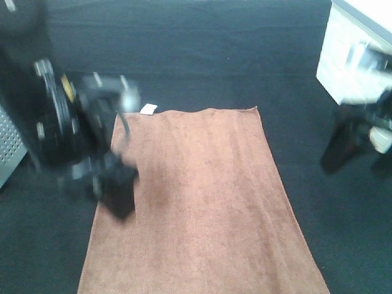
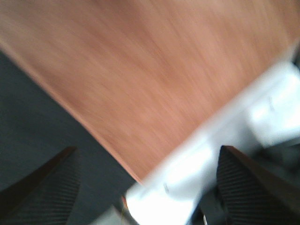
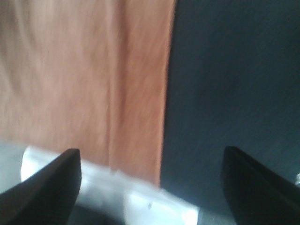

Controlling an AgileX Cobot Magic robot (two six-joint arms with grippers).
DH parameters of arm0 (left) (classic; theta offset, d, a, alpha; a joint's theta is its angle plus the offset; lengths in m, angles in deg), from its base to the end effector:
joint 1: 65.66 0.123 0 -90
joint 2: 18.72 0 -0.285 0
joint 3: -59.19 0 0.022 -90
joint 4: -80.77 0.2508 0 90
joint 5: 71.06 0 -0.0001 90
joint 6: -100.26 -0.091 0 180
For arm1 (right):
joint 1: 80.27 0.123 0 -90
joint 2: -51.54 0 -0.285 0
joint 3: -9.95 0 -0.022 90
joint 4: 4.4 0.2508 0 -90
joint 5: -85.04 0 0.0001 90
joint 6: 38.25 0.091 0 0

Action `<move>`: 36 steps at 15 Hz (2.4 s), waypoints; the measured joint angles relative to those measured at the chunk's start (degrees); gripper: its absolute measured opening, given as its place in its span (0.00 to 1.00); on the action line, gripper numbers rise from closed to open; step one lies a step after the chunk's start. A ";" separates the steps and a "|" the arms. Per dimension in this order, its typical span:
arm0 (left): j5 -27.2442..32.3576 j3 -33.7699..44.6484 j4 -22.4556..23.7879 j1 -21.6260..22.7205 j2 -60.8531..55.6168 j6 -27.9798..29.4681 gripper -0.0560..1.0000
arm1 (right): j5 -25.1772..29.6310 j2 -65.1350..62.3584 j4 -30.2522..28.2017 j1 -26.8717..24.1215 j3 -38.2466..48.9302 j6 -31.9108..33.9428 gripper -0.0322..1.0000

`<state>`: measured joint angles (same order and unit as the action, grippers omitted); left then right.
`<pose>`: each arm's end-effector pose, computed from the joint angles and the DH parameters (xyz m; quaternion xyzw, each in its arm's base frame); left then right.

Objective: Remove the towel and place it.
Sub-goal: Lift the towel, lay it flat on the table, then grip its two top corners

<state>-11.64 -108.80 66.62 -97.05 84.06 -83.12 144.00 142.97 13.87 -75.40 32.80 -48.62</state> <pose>0.2547 -0.1778 0.2274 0.2415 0.9629 -0.1180 0.0222 0.2540 0.0462 0.2380 -0.0576 0.9867 0.1377 0.0649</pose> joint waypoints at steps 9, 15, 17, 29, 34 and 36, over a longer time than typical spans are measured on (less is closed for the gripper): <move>-4.47 -14.73 2.64 14.55 11.69 1.78 0.82 | -7.51 7.68 1.60 0.11 -6.99 1.49 0.93; -4.07 -33.23 1.49 20.68 29.16 0.23 0.82 | -8.08 31.74 1.66 0.11 -31.05 -0.23 0.93; -4.07 -37.76 1.43 21.54 34.09 0.17 0.82 | -7.45 38.90 1.66 0.11 -37.99 -0.86 0.93; -3.90 -51.39 -2.18 22.40 48.07 -3.04 0.82 | -7.51 57.12 2.58 2.64 -57.35 -1.03 0.93; -3.90 -51.45 -5.16 22.40 48.13 -2.75 0.82 | -7.68 57.24 3.04 2.64 -57.41 -1.03 0.87; -3.15 -51.45 -8.94 21.72 48.41 -2.75 0.81 | -8.59 57.64 5.21 3.09 -57.47 -1.09 0.84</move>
<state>-14.79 -160.25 57.68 -75.34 132.47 -85.87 135.40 200.61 19.09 -72.31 -24.67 -49.71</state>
